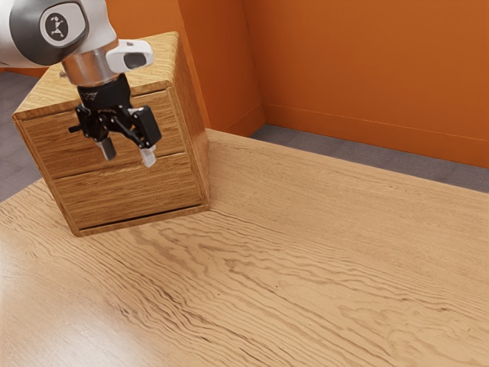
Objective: Pull the drawer handle with one arm to open the drawer
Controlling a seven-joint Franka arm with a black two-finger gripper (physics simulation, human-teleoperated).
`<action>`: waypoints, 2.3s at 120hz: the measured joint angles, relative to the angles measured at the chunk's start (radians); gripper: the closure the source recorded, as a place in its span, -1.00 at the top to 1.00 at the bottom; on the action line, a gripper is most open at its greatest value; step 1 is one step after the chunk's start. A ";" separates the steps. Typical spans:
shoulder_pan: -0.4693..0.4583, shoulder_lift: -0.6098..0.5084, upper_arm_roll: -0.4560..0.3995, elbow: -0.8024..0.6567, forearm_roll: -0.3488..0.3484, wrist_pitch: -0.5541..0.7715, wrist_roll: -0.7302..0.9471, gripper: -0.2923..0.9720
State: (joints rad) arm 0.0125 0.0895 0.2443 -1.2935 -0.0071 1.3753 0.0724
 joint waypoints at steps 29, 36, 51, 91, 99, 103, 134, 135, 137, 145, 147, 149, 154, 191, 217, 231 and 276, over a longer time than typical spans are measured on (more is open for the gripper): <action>0.004 -0.001 0.024 0.009 -0.030 0.010 0.016 0.54; 0.000 -0.011 0.025 0.046 -0.030 0.007 0.032 0.54; -0.005 -0.067 0.025 0.157 -0.008 -0.002 0.103 0.54; 0.021 -0.050 0.023 0.191 0.003 0.087 0.481 0.54; 0.021 -0.035 0.019 0.190 0.004 0.105 0.576 0.54; 0.021 -0.023 0.013 0.189 0.003 0.113 0.632 0.54; 0.018 -0.005 0.039 0.179 0.005 0.186 0.929 0.53; 0.021 -0.005 0.040 0.179 0.007 0.187 0.935 0.53; 0.028 -0.004 0.043 0.175 0.010 0.190 0.947 0.53; 0.047 -0.002 0.048 0.156 0.024 0.197 0.989 0.53; 0.048 -0.003 0.049 0.154 0.026 0.198 0.998 0.53; 0.049 -0.003 0.050 0.152 0.028 0.199 1.008 0.53; 0.048 -0.004 0.051 0.149 0.032 0.200 1.029 0.53; 0.054 -0.039 0.089 0.065 0.058 0.205 1.126 0.53; 0.104 -0.042 0.094 0.029 0.060 0.206 1.110 0.53; 0.085 -0.019 0.088 0.025 0.055 0.218 1.102 0.53; 0.063 -0.028 0.094 -0.043 0.026 0.299 1.085 0.53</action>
State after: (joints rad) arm 0.0757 0.0614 0.3385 -1.3362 0.0192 1.6744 1.1577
